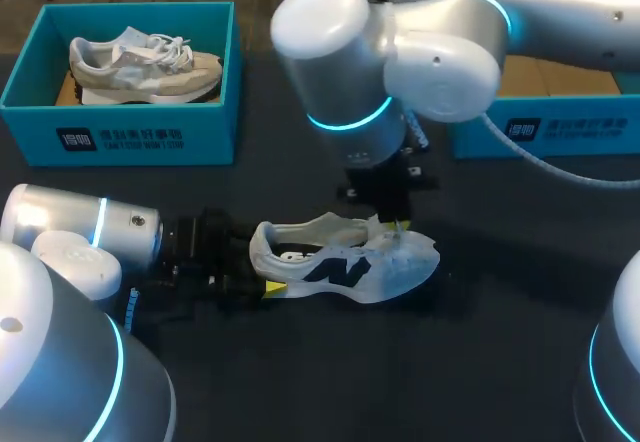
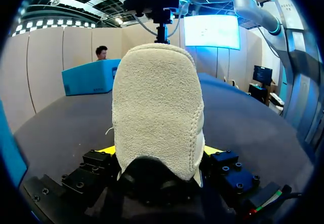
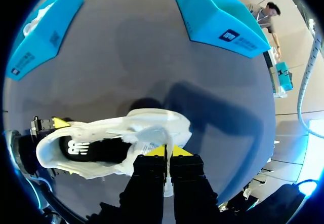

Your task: Take the shoe out of the shoebox, open the shoe tongue, remove and reinsert the insole, then place the shoe into the shoebox

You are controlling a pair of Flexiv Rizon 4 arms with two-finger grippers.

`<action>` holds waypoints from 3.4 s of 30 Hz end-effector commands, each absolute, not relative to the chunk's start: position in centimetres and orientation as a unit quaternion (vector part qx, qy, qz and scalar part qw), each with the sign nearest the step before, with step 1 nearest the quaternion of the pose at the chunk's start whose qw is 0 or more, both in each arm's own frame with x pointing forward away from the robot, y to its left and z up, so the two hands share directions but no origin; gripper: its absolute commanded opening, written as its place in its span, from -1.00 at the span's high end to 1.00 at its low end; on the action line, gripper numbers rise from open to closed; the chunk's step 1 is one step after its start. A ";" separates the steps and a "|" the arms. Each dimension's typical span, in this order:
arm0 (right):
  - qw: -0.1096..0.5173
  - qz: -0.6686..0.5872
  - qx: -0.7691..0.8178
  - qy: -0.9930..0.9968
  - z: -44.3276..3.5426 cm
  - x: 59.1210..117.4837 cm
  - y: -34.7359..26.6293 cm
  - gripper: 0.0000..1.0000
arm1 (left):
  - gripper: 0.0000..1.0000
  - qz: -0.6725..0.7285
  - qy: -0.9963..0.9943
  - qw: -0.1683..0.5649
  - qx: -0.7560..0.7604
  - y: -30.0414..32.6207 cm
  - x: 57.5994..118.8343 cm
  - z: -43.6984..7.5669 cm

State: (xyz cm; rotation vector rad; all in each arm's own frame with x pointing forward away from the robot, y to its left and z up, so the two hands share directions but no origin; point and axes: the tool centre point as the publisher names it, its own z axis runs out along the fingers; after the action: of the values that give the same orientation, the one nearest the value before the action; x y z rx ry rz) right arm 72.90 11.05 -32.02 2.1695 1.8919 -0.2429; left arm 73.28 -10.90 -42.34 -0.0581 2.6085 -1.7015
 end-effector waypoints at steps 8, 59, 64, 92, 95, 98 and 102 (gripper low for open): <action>0.092 -0.056 0.746 0.657 -34.3 72.7 7.7 1.00 | 1.00 -0.545 0.838 0.012 -0.018 -10.8 73.5 -42.5; 0.184 0.021 0.522 0.833 -26.4 78.1 14.5 -1.00 | 1.00 -0.545 0.838 0.012 -0.018 -10.8 73.5 -42.5; 0.177 0.046 0.456 0.871 -25.0 79.2 16.8 -1.00 | 1.00 -0.545 0.838 0.012 -0.018 -10.8 73.5 -42.5; 0.101 0.133 0.175 0.970 -22.1 74.9 23.9 1.00 | 1.00 -0.545 0.838 0.012 -0.018 -10.8 73.5 -42.5; 0.101 0.142 0.170 0.970 -22.3 74.5 24.1 1.00 | 1.00 -0.545 0.838 0.012 -0.018 -10.8 73.5 -42.5; 0.101 0.142 0.170 0.970 -22.3 74.5 24.1 1.00 | 1.00 -0.545 0.838 0.012 -0.018 -10.8 73.5 -42.5; 0.101 0.142 0.170 0.970 -22.3 74.5 24.1 1.00 | 1.00 -0.545 0.838 0.012 -0.018 -10.8 73.5 -42.5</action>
State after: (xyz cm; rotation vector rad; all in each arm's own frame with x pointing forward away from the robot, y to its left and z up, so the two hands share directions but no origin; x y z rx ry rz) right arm 74.60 24.49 -22.23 0.5041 2.8693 0.3944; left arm 73.34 -10.88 -42.35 -0.0581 2.6089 -1.7013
